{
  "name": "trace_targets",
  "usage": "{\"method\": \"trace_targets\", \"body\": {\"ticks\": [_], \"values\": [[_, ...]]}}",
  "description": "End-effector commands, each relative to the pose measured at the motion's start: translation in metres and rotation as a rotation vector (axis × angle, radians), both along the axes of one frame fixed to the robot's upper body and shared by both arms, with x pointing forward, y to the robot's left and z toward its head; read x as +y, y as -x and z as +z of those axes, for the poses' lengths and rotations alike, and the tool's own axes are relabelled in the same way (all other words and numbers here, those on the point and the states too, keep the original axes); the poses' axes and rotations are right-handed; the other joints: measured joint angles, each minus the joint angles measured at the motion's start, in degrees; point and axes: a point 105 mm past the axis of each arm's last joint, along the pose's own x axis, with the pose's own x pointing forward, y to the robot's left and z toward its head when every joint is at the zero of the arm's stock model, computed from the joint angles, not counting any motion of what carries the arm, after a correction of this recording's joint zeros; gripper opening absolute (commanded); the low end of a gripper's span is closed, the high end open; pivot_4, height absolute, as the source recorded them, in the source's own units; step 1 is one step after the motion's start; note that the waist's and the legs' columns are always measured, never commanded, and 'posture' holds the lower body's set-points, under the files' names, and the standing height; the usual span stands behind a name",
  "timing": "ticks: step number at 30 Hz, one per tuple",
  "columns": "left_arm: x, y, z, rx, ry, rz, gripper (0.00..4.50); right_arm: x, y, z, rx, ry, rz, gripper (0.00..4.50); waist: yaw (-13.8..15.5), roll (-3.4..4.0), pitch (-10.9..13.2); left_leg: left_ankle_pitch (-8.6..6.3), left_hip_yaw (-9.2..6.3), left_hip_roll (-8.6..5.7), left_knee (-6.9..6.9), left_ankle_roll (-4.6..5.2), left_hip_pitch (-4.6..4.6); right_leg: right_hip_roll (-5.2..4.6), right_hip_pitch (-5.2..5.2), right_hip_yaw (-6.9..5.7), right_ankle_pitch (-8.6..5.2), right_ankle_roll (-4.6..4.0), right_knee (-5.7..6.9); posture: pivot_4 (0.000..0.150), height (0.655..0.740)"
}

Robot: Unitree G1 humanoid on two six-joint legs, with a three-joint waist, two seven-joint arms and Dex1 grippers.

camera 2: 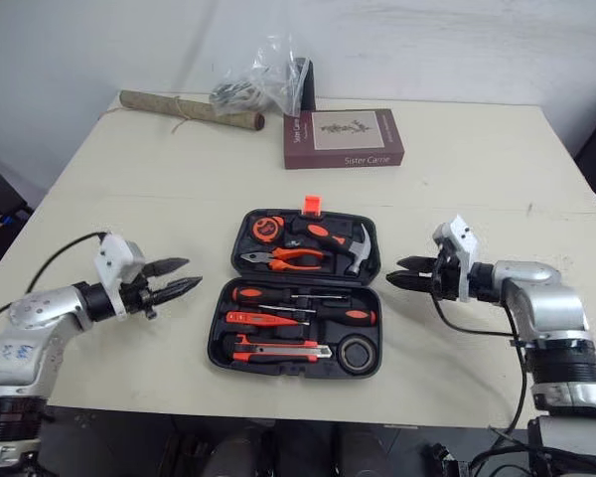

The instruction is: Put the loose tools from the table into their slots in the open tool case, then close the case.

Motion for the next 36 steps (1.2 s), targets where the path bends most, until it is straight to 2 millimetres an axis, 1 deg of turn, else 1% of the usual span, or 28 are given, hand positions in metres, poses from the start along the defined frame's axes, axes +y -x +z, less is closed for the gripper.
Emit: {"method": "trace_targets", "body": {"ticks": [1,3,4,6,8,13,15,23,25,26,27,28,30,31,32,33,34,35,36], "values": [[-0.005,-0.005,0.013,0.192,0.049,0.106,3.51,0.008,0.004,0.025,0.200,-0.027,-0.091,3.61,0.0,0.00,0.0,0.00,-0.01,0.00,-0.01,0.00,0.00,0.00,-0.02,-0.01,0.00,0.00,0.01,0.150,0.7400],[-0.016,-0.013,0.013,0.276,0.078,0.122,4.34,0.015,-0.003,0.033,0.286,-0.037,-0.160,3.61,-0.2,0.00,0.0,0.01,-0.02,0.00,-0.06,-0.02,0.00,0.03,-0.05,-0.01,0.00,0.00,0.00,0.150,0.7400],[-0.019,-0.017,0.014,0.294,0.083,0.130,4.43,0.019,-0.007,0.037,0.311,-0.044,-0.182,3.61,-0.2,0.00,0.0,0.02,-0.01,0.00,-0.07,-0.04,-0.05,0.04,-0.12,0.00,0.00,0.00,0.01,0.150,0.7400],[-0.024,-0.025,0.011,0.331,0.075,0.159,4.43,0.028,-0.012,0.043,0.343,-0.046,-0.203,3.61,-0.2,0.00,0.0,0.05,0.04,-0.01,-0.05,-0.07,-0.28,0.05,-0.37,0.03,0.00,0.00,0.05,0.150,0.7400],[-0.028,-0.032,0.011,0.350,0.069,0.172,4.43,0.033,-0.017,0.042,0.355,-0.020,-0.231,3.61,0.0,-0.01,0.0,0.22,0.08,-0.04,0.07,-0.11,-0.93,0.08,-1.01,0.05,0.01,0.01,0.27,0.150,0.7400],[-0.037,-0.047,0.012,0.372,0.069,0.203,4.43,0.035,-0.025,0.029,0.374,0.035,-0.294,3.61,0.1,-0.02,0.0,0.22,0.09,-0.08,0.14,-0.10,-1.32,0.10,-1.44,0.05,0.01,0.01,0.59,0.150,0.7400],[-0.037,-0.051,0.011,0.377,0.070,0.217,4.43,0.036,-0.028,0.026,0.376,0.047,-0.314,3.61,0.0,-0.02,0.0,0.25,0.11,-0.13,0.37,-0.03,-1.81,0.06,-1.91,0.07,0.03,0.06,0.83,0.150,0.7400],[-0.044,-0.052,0.008,0.423,0.056,0.192,4.43,0.038,-0.029,0.013,0.404,0.084,-0.348,3.61,-0.1,-0.04,0.0,0.27,0.10,-0.08,0.62,-0.05,-1.82,0.08,-1.93,0.08,0.04,0.07,0.99,0.150,0.7400],[-0.045,-0.053,0.007,0.427,0.057,0.190,3.87,0.040,-0.029,0.010,0.422,0.082,-0.357,3.06,-0.1,-0.09,-0.1,0.27,0.10,-0.09,0.66,-0.05,-1.82,0.08,-1.92,0.08,0.04,0.07,1.04,0.150,0.7400],[-0.046,-0.053,0.007,0.429,0.059,0.188,3.72,0.040,-0.028,0.008,0.431,0.083,-0.362,2.88,-0.1,-0.11,-0.1,0.27,0.10,-0.09,0.67,-0.05,-1.81,0.08,-1.92,0.08,0.04,0.07,1.05,0.150,0.7400],[-0.048,-0.052,0.006,0.436,0.061,0.179,3.47,0.040,-0.028,0.006,0.444,0.081,-0.373,2.62,-0.1,-0.12,-0.1,0.27,0.10,-0.08,0.70,-0.05,-1.82,0.08,-1.92,0.08,0.04,0.07,1.05,0.150,0.7400],[-0.049,-0.052,0.005,0.444,0.073,0.172,2.90,0.040,-0.029,0.004,0.457,0.074,-0.393,2.03,-0.2,-0.12,-0.1,0.27,0.10,-0.08,0.70,-0.05,-1.81,0.08,-1.92,0.09,0.04,0.07,1.05,0.150,0.7400],[-0.053,-0.050,0.000,0.471,0.094,0.154,2.02,0.039,-0.031,0.000,0.473,0.061,-0.424,1.08,-0.2,-0.13,-0.1,0.27,0.11,-0.08,0.70,-0.05,-1.76,0.09,-1.90,0.10,0.04,0.07,1.07,0.150,0.7400],[-0.054,-0.051,-0.002,0.475,0.102,0.158,1.45,0.038,-0.032,-0.001,0.480,0.047,-0.441,0.47,-0.1,-0.15,-0.1,0.27,0.11,-0.08,0.71,-0.06,-1.75,0.09,-1.89,0.10,0.04,0.07,1.07,0.150,0.7400],[-0.054,-0.052,-0.004,0.475,0.113,0.156,1.09,0.038,-0.033,-0.001,0.486,0.029,-0.451,0.07,-0.1,-0.18,-0.1,0.27,0.10,-0.08,0.72,-0.06,-1.71,0.09,-1.85,0.10,0.04,0.07,1.06,0.150,0.7400],[-0.057,-0.052,-0.004,0.467,0.143,0.141,0.95,0.040,-0.035,0.002,0.486,-0.015,-0.453,0.02,-0.1,-0.24,-0.2,0.27,0.10,-0.08,0.73,-0.06,-1.70,0.09,-1.83,0.10,0.04,0.07,1.06,0.150,0.7400],[-0.060,-0.053,-0.001,0.456,0.191,0.119,0.49,0.043,-0.036,0.005,0.489,-0.063,-0.449,0.00,-0.1,-0.29,-0.2,0.27,0.10,-0.08,0.74,-0.06,-1.67,0.09,-1.79,0.10,0.04,0.07,1.06,0.150,0.7400],[-0.060,-0.052,0.000,0.453,0.228,0.108,0.22,0.048,-0.037,0.010,0.477,-0.111,-0.431,0.00,-0.1,-0.34,-0.2,0.27,0.09,-0.08,0.77,-0.06,-1.65,0.08,-1.76,0.10,0.04,0.07,1.05,0.150,0.7400],[-0.060,-0.052,0.000,0.451,0.250,0.104,0.09,0.051,-0.037,0.013,0.469,-0.140,-0.419,0.00,-0.1,-0.38,-0.3,0.27,0.09,-0.08,0.79,-0.05,-1.64,0.07,-1.74,0.10,0.04,0.07,1.04,0.150,0.7400]]}}
